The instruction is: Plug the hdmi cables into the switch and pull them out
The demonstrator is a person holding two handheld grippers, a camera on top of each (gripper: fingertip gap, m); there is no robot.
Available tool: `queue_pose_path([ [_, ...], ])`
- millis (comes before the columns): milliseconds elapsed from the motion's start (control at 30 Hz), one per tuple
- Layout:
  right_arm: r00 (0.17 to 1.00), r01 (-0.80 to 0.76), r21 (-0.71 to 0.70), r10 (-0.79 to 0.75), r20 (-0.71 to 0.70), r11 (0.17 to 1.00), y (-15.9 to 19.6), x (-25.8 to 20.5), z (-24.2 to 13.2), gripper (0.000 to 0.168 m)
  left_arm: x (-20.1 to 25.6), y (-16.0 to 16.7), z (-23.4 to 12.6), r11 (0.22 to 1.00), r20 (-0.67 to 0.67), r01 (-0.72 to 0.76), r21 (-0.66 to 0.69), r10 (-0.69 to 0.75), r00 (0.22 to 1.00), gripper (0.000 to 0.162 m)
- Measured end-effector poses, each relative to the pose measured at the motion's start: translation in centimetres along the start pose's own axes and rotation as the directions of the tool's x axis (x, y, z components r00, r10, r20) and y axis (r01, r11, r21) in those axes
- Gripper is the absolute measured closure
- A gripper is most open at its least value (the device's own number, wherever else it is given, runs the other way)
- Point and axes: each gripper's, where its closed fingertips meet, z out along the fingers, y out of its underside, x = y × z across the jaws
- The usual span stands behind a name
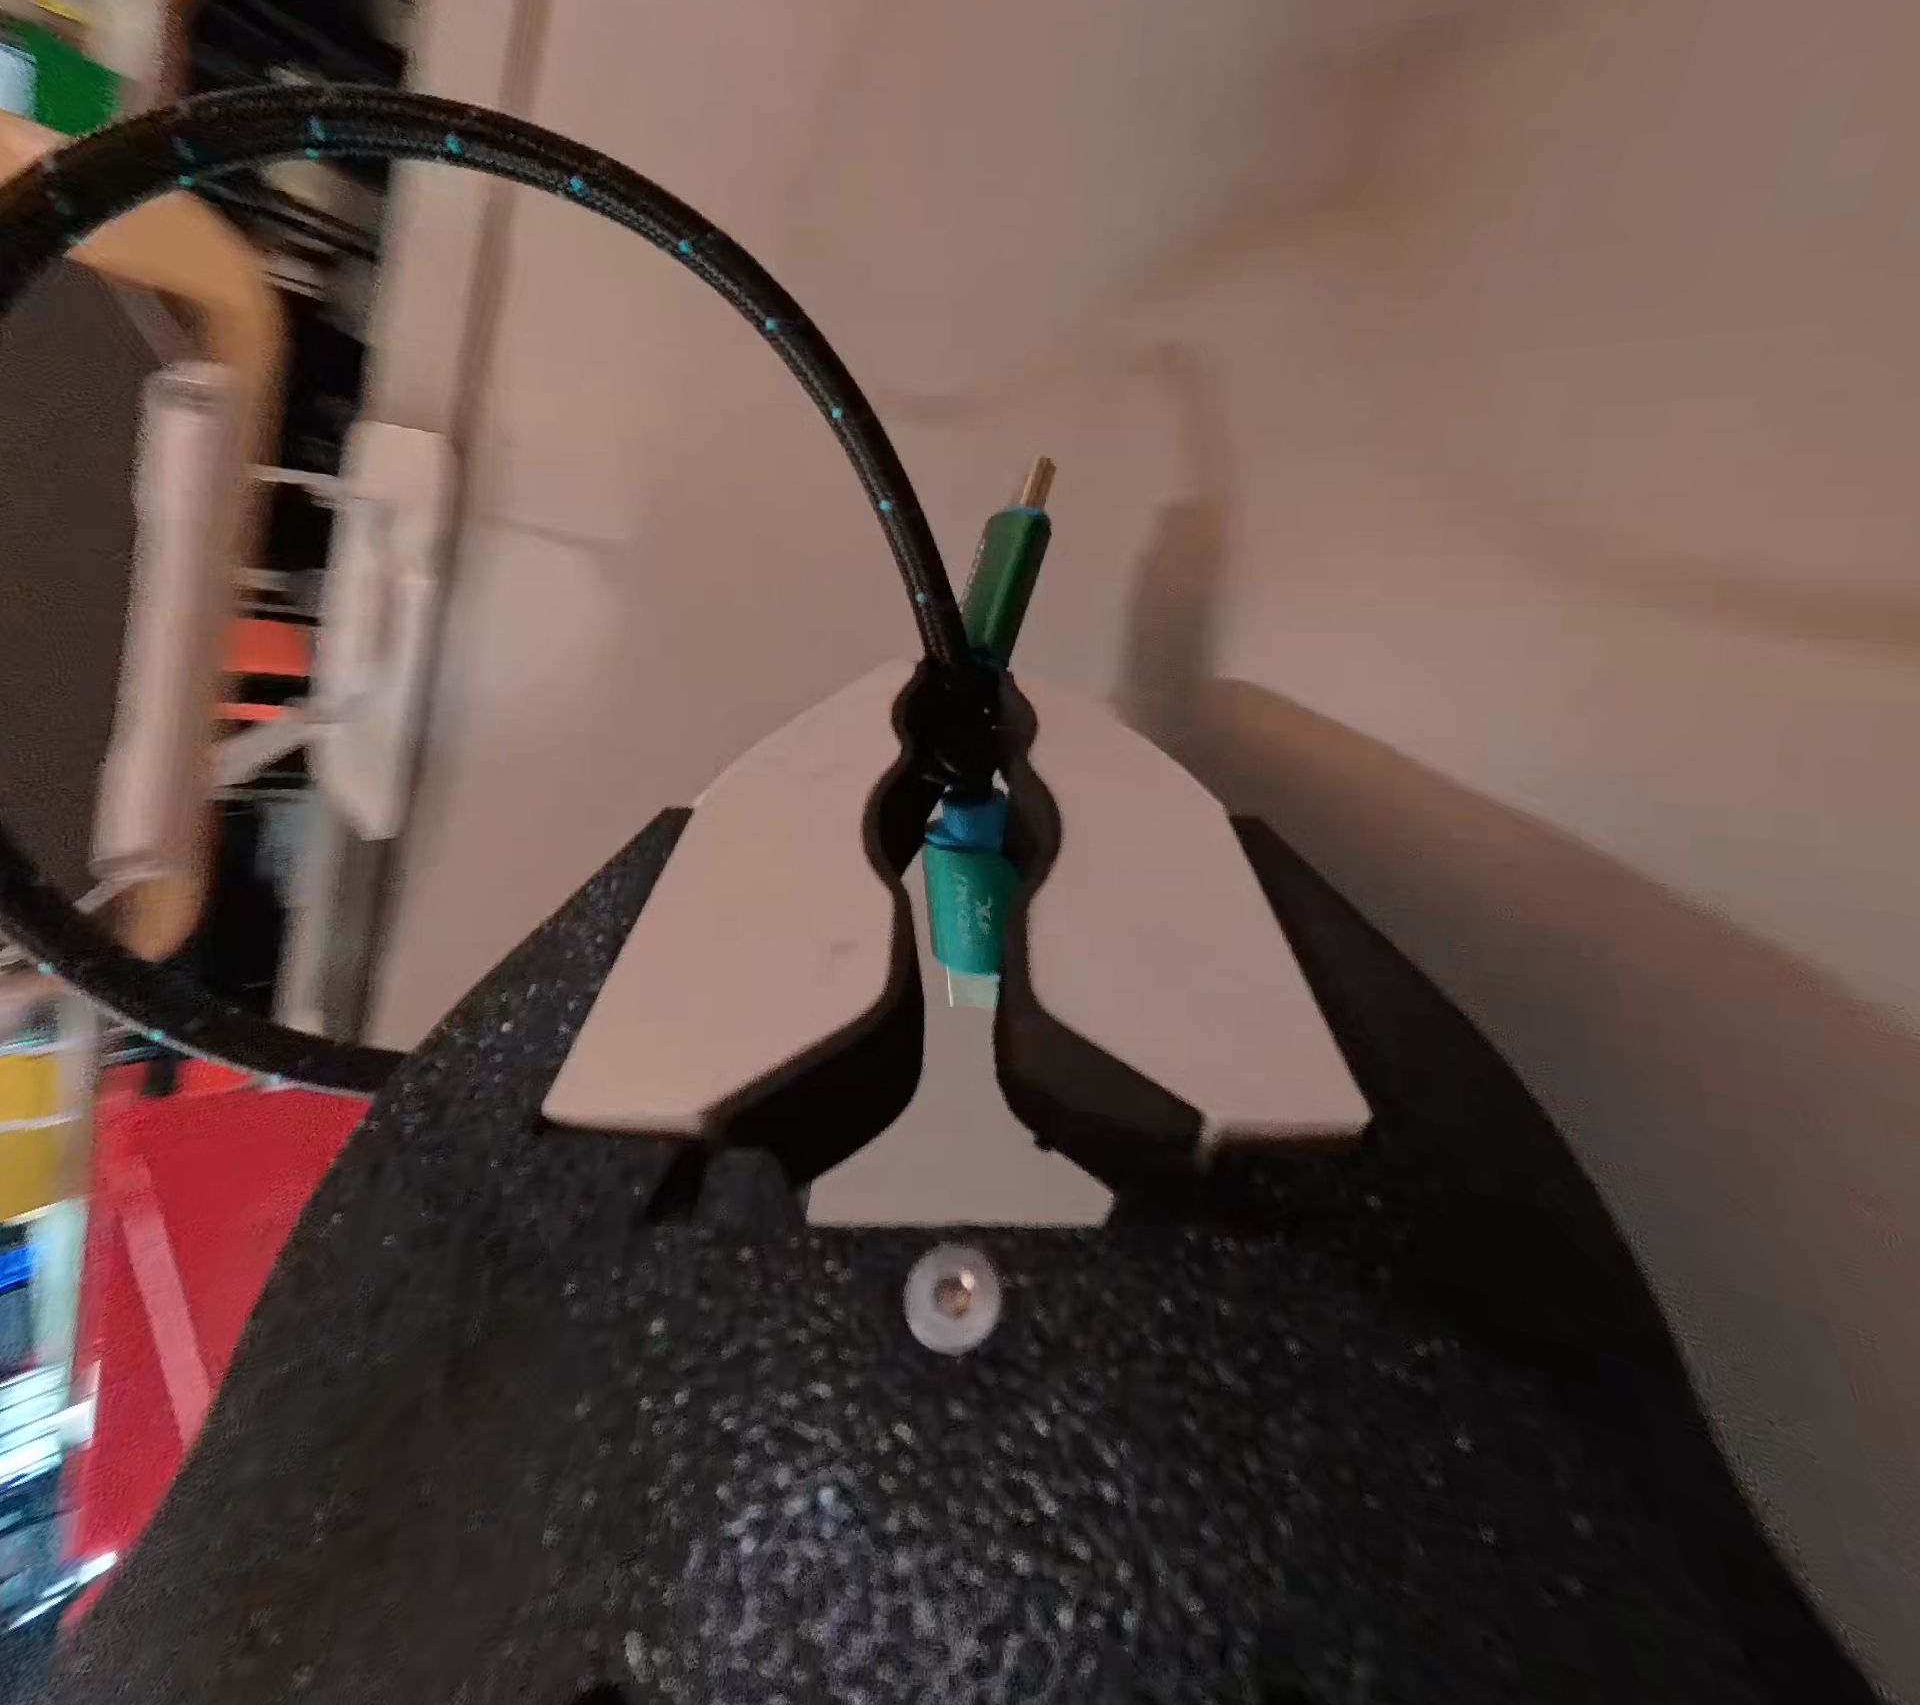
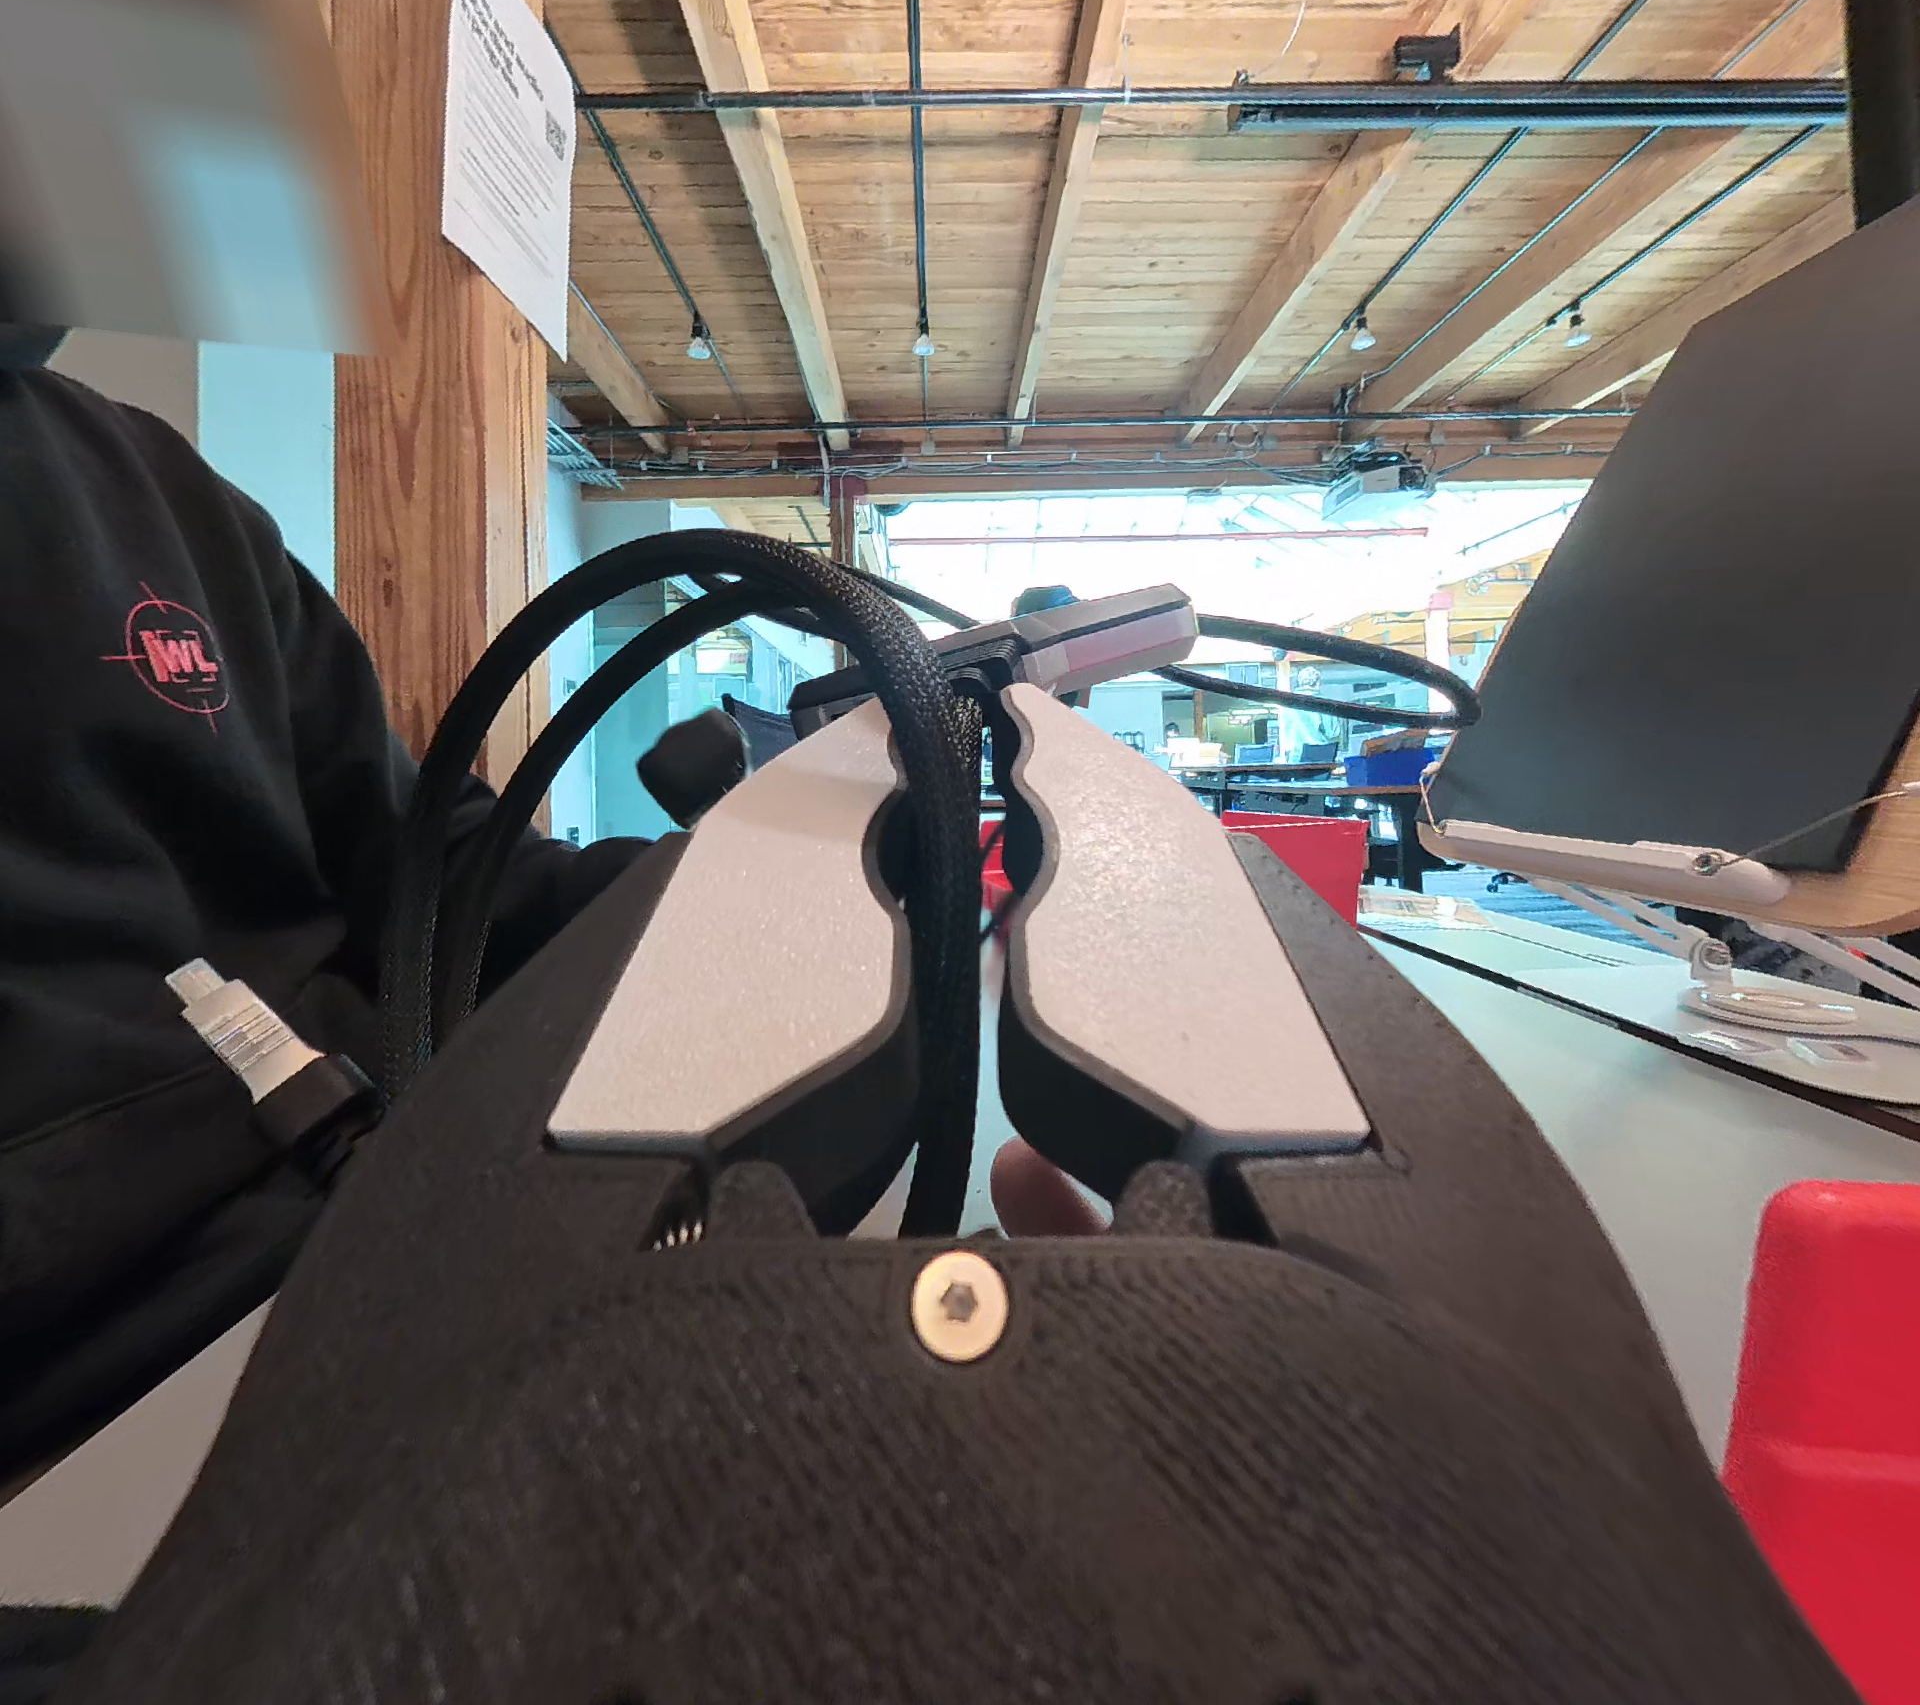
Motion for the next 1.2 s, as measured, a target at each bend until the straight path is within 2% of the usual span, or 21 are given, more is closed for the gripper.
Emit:
queue_pose_path([
  [33, 1.000, -0.002, -0.002, 0.002, -0.002, 1.000, 0.0, 0.0, 0.0, 0.156, -1.4, -0.2, -0.7, 0.999, 0.081, -0.019, 0.026, 0.017, 0.997, 0.152],
  [167, 1.000, -0.018, -0.021, 0.018, -0.008, 1.000, 0.5, 0.2, 0.1, 0.157, -7.2, -1.2, -4.7, 0.990, 0.340, -0.049, 0.131, 0.001, 0.940, 0.152],
  [267, 1.000, -0.025, -0.044, 0.025, -0.008, 0.999, 0.9, 0.2, 0.3, 0.157, -10.1, -2.1, -8.0, 0.975, 0.441, -0.075, 0.211, -0.026, 0.897, 0.152],
  [467, 0.999, -0.013, -0.063, 0.011, -0.031, 0.998, 1.2, 0.5, 0.4, 0.157, -14.0, -3.2, -13.8, 0.979, 0.600, -0.148, 0.143, 0.033, 0.799, 0.152],
  [533, 0.998, 0.002, -0.064, -0.005, -0.058, 0.998, 1.1, 0.8, 0.4, 0.157, -14.1, -5.3, -16.3, 0.968, 0.617, -0.150, 0.201, -0.006, 0.787, 0.152],
  [600, 0.995, 0.015, -0.071, -0.022, -0.095, 0.997, 1.2, 1.3, 0.4, 0.157, -12.3, -9.0, -17.9, 0.936, 0.582, -0.196, 0.291, -0.011, 0.813, 0.152],
  [700, 0.995, 0.026, -0.105, -0.036, -0.093, 0.994, 1.7, 1.3, 0.7, 0.157, -9.3, -13.4, -17.3, 0.922, 0.499, -0.255, 0.291, 0.081, 0.863, 0.152],
  [833, 0.999, 0.019, -0.137, -0.023, -0.029, 0.990, 2.4, 0.3, 1.4, 0.157, -8.6, -16.2, -14.4, 0.924, 0.338, -0.300, 0.237, 0.211, 0.917, 0.152],
  [967, 1.000, -0.013, -0.083, 0.015, 0.015, 0.996, 1.8, -0.4, 1.8, 0.156, -8.2, -15.4, -10.1, 0.919, 0.251, -0.377, 0.119, 0.339, 0.907, 0.152],
  [1200, 0.997, -0.074, 0.003, 0.073, 0.024, 0.997, 0.6, -0.1, 1.1, 0.157, -6.4, -13.4, -7.1, 0.914, 0.203, -0.395, 0.091, 0.371, 0.906, 0.151],
])
